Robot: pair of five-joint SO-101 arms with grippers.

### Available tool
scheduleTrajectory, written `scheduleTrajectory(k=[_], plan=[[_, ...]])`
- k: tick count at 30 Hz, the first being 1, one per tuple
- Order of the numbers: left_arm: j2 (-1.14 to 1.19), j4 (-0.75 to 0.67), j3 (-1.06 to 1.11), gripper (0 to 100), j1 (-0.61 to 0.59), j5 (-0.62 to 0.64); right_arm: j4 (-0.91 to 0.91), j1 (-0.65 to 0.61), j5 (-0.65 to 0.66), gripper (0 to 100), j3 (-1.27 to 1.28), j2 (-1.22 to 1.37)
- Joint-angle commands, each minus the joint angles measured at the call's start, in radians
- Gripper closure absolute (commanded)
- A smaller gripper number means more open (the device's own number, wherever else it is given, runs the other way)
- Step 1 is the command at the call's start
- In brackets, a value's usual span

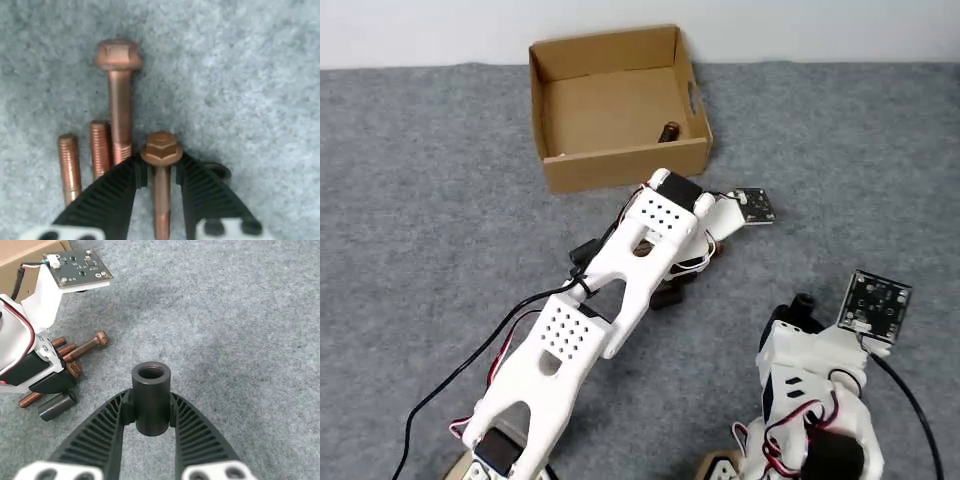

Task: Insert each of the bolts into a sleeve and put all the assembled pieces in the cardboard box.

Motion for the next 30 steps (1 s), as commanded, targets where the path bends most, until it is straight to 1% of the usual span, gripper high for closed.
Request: scheduleTrajectory(k=[1,4,9,10,13,19,22,24,26,28,29,30], plan=[[0.002,0.012,-0.021,92,0.005,0.0,-0.007,0.005,-0.006,99.1,-0.005,0.012],[0.002,0.021,-0.019,100,0.006,0.0,-0.007,0.005,-0.008,99.1,-0.005,0.012],[-0.048,0.025,-0.013,100,0.008,0.006,-0.007,0.001,-0.008,99.1,-0.005,0.01],[-0.08,0.025,0.01,100,0.011,0.028,-0.005,0.001,-0.008,99.1,-0.005,0.01],[-0.224,0.025,0.116,100,0.032,0.092,-0.002,0.001,-0.006,99.1,-0.006,0.01],[-0.643,0.02,0.47,100,0.106,0.101,0.002,-0.001,-0.006,99.1,-0.009,0.01],[-0.835,0.006,0.613,100,0.114,0.107,0.002,-0.001,-0.006,99.1,-0.012,0.01],[-0.933,-0.011,0.693,100,0.107,0.167,0.002,-0.004,-0.005,99.1,-0.014,0.01],[-1.014,-0.011,0.751,100,0.087,0.293,0.002,-0.038,-0.005,99.1,-0.021,0.01],[-1.089,-0.002,0.794,100,0.075,0.44,0.004,-0.107,-0.005,99.1,-0.048,0.01],[-1.123,0.017,0.806,100,0.066,0.494,0.004,-0.15,-0.005,99.1,-0.061,0.01],[-1.155,0.021,0.826,100,0.06,0.52,0.004,-0.193,-0.005,99.1,-0.078,0.01]])
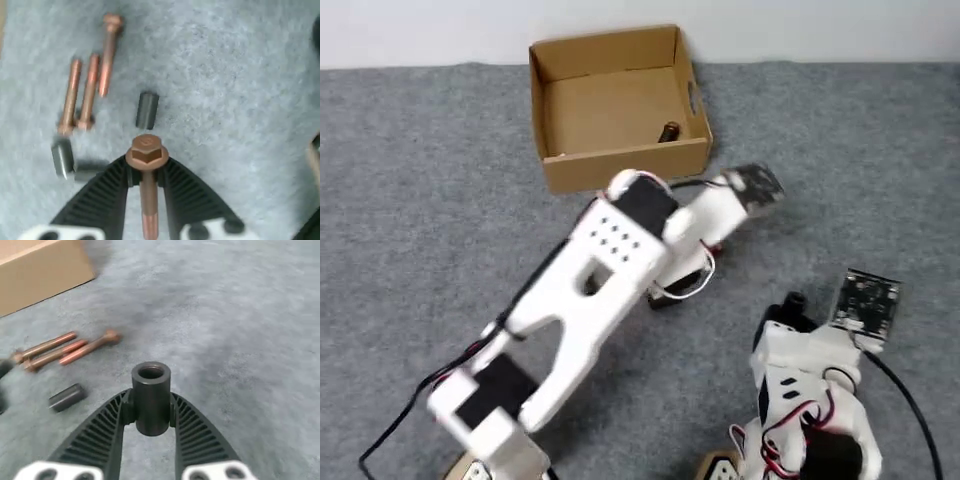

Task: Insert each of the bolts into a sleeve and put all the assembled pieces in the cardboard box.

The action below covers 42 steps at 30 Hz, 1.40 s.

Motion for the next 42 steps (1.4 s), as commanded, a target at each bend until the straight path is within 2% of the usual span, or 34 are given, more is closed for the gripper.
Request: scheduleTrajectory(k=[1,4,9,13,16,18,22,25,28,32,37,42], plan=[[-0.178,0.023,0.048,100,-0.028,0.147,0.004,-0.137,-0.005,99.1,-0.091,0.01],[-0.304,0.005,0.116,100,-0.044,0.198,0.004,-0.236,-0.005,99.1,-0.117,0.012],[-0.525,-0.092,0.255,100,-0.049,0.356,0.004,-0.369,-0.005,99.1,-0.12,0.012],[-0.724,-0.245,0.464,100,-0.049,0.47,-0.007,-0.529,-0.005,99.1,-0.12,0.012],[-0.885,-0.373,0.644,100,-0.049,0.506,0.001,-0.611,-0.005,99.1,-0.115,0.012],[-0.999,-0.466,0.756,100,-0.051,0.516,-0.001,-0.619,-0.005,99.1,-0.112,0.013],[-1.238,-0.646,0.957,100,-0.051,0.621,-0.008,-0.624,-0.005,99.0,-0.109,0.021],[-1.376,-0.74,1.089,100,-0.051,0.706,0.002,-0.707,-0.005,99.0,-0.104,0.021],[-1.475,-0.773,1.159,100,-0.064,0.783,-0.01,-0.786,-0.005,99.0,-0.098,0.022],[-1.579,-0.833,1.207,100,-0.107,0.795,-0.076,-0.802,-0.002,99.0,-0.061,0.022],[-1.699,-0.954,1.291,100,-0.114,0.795,-0.199,-0.802,0.089,99.0,-0.006,0.022],[-1.774,-0.973,1.388,100,-0.112,0.795,-0.265,-0.802,0.143,99.0,0.012,0.022]])
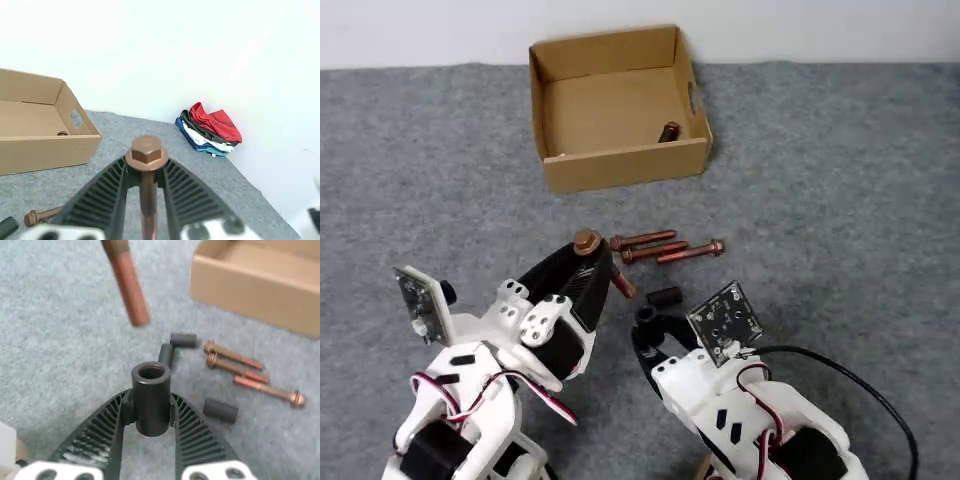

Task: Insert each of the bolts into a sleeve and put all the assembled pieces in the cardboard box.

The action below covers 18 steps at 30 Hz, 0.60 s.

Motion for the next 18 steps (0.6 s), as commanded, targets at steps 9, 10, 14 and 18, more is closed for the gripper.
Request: scheduleTrajectory(k=[9,10,14,18], plan=[[-0.091,-0.035,0.071,100,0.075,0.002,-0.051,-0.007,0.098,99.0,-0.009,0.007],[-0.091,-0.038,0.07,100,0.098,0.002,-0.051,-0.007,0.098,99.0,-0.009,0.007],[-0.091,-0.043,0.067,100,0.124,-0.003,-0.042,-0.005,0.098,99.0,-0.008,0.007],[-0.091,-0.035,0.071,100,0.114,-0.081,-0.05,-0.005,0.097,99.0,-0.008,0.007]])
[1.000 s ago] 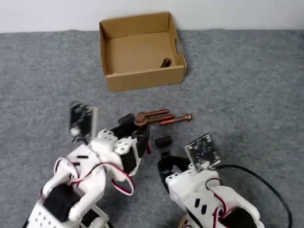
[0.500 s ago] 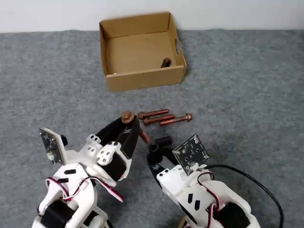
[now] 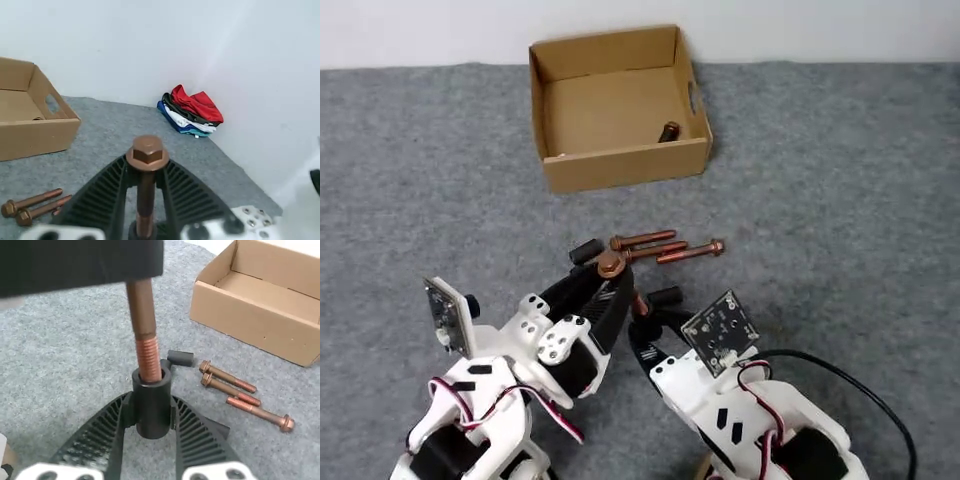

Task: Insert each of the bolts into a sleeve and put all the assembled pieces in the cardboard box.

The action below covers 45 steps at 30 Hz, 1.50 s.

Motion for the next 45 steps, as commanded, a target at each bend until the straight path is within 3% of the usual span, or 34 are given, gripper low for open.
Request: scheduleTrajectory(k=[1,11,17,29,33,36,40,45], plan=[[-0.009,-0.035,-0.007,100,0.006,-0.055,-0.025,-0.005,0.012,99.0,-0.008,0.01],[-0.009,0.135,0.122,98,0.117,-0.163,-0.025,-0.005,0.014,99.0,-0.008,0.01],[-0.005,0.221,0.108,73,0.112,-0.164,-0.025,-0.001,0.014,99.0,-0.009,0.01],[-0.003,0.379,-0.076,73,-0.06,-0.227,-0.025,0.002,0.009,99.0,-0.003,0.01],[-0.009,0.385,-0.105,73,-0.103,-0.226,-0.044,0.07,0.009,99.0,-0.003,0.01],[-0.009,0.382,-0.099,78,-0.181,-0.227,-0.073,0.145,0.005,99.0,-0.003,0.01],[-0.009,0.388,-0.042,99,-0.262,-0.262,-0.076,0.286,-0.098,99.1,-0.008,0.01],[-0.009,0.364,0.096,100,-0.333,-0.324,-0.074,0.458,-0.19,99.1,-0.009,0.031]])
